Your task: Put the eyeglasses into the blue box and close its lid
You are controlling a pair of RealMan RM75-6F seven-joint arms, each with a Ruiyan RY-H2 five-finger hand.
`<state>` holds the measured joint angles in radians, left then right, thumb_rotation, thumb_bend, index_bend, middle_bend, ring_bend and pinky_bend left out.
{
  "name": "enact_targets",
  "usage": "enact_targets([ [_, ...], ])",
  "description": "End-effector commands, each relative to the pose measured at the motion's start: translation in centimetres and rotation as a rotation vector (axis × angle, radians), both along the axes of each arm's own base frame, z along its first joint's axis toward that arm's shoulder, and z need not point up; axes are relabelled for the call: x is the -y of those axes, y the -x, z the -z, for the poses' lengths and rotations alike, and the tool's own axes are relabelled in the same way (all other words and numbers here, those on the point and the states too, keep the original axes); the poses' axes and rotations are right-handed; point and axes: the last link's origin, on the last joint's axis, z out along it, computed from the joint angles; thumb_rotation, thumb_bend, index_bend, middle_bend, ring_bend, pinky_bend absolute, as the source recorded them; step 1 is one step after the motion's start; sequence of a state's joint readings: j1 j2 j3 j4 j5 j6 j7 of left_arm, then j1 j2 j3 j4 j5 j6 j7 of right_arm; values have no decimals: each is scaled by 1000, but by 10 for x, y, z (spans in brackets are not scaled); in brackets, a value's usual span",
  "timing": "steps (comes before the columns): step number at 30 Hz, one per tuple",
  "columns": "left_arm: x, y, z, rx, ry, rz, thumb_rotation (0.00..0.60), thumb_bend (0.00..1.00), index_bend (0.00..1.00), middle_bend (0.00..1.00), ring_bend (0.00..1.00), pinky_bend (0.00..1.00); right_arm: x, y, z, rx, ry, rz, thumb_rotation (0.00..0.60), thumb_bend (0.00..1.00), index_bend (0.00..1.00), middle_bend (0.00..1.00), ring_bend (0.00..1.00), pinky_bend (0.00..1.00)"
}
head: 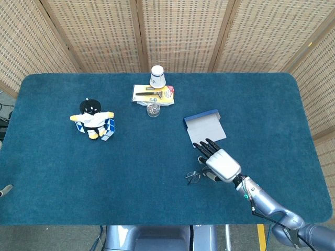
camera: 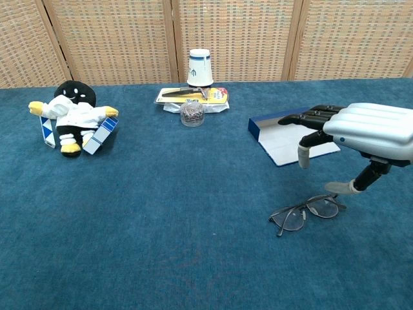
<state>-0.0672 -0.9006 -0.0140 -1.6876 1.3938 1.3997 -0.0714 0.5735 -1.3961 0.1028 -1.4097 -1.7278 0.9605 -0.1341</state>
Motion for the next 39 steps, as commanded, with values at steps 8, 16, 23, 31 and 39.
enact_targets([
  [8,-4,1,3,-5,11,-13,600,0,0,0,0,0,1,3,25,-47,-44,25,600,363,398,0,0,0],
  [16,-5,0,3,-5,15,-15,600,0,0,0,0,0,-4,4,35,-44,-61,26,600,364,402,0,0,0],
  [23,-5,0,2,-2,15,-14,600,0,0,0,0,0,-7,6,47,-61,-74,20,600,405,419,0,0,0],
  [31,-5,1,1,3,14,-14,600,0,0,0,0,0,-6,9,56,-59,-73,24,600,425,434,9,0,0],
  [39,-5,1,2,5,21,-15,600,0,0,0,0,0,-3,10,60,-64,-68,24,600,456,506,29,0,0],
])
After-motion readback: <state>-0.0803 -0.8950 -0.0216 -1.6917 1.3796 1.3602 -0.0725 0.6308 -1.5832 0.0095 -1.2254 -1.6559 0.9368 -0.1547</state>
